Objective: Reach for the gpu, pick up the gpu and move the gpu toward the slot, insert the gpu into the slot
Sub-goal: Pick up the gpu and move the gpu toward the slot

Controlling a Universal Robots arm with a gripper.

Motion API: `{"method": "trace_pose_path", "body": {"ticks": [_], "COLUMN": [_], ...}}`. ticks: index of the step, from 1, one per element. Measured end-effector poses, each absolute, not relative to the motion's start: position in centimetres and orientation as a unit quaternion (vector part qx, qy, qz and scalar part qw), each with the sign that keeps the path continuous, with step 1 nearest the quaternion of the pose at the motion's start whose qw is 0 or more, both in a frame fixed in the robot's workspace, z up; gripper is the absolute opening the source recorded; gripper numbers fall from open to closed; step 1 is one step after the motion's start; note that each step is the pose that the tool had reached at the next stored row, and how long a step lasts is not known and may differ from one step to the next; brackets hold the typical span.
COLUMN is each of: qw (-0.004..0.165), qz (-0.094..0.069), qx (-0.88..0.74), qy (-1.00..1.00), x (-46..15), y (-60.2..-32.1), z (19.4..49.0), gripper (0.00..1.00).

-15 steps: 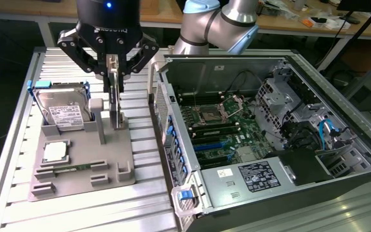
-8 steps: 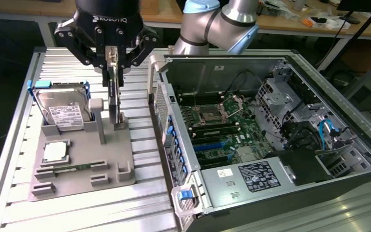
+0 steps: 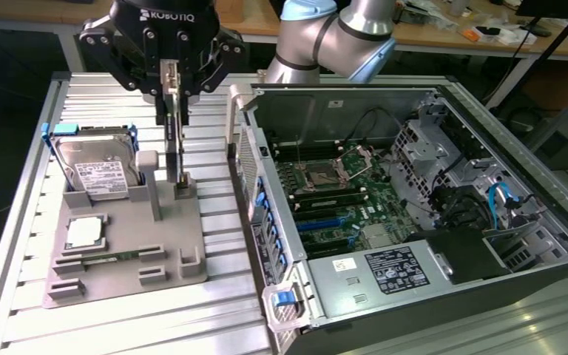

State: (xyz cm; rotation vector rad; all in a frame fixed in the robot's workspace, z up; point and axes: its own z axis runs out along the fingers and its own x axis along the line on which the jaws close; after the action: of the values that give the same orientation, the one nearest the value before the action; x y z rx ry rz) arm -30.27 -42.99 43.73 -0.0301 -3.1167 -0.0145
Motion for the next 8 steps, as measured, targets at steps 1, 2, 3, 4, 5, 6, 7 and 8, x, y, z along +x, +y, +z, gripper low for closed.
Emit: {"method": "trace_pose_path", "body": {"ticks": [1, 2, 3, 4, 5, 6, 7, 8], "qw": [0.012, 0.012, 0.012, 0.012, 0.012, 0.012, 0.012, 0.012], "qz": [-0.004, -0.004, -0.005, -0.005, -0.005, -0.005, -0.005, -0.005], "qx": [-0.01, -0.01, -0.01, -0.01, -0.01, -0.01, -0.01, -0.01], "qy": [-1.0, -1.0, -1.0, -1.0, -1.0, -1.0, -1.0, -1.0], "x": [-30.2, -30.1, -29.9, -29.7, -29.6, -29.4, -29.2, -29.0], "y": [-43.0, -43.0, -43.0, -43.0, -43.0, -43.0, -43.0, -43.0], "z": [43.7, 43.7, 43.7, 43.7, 43.7, 43.7, 43.7, 43.7], "gripper": [0.27, 0.27, 0.27, 0.27, 0.27, 0.27, 0.27, 0.27]}}
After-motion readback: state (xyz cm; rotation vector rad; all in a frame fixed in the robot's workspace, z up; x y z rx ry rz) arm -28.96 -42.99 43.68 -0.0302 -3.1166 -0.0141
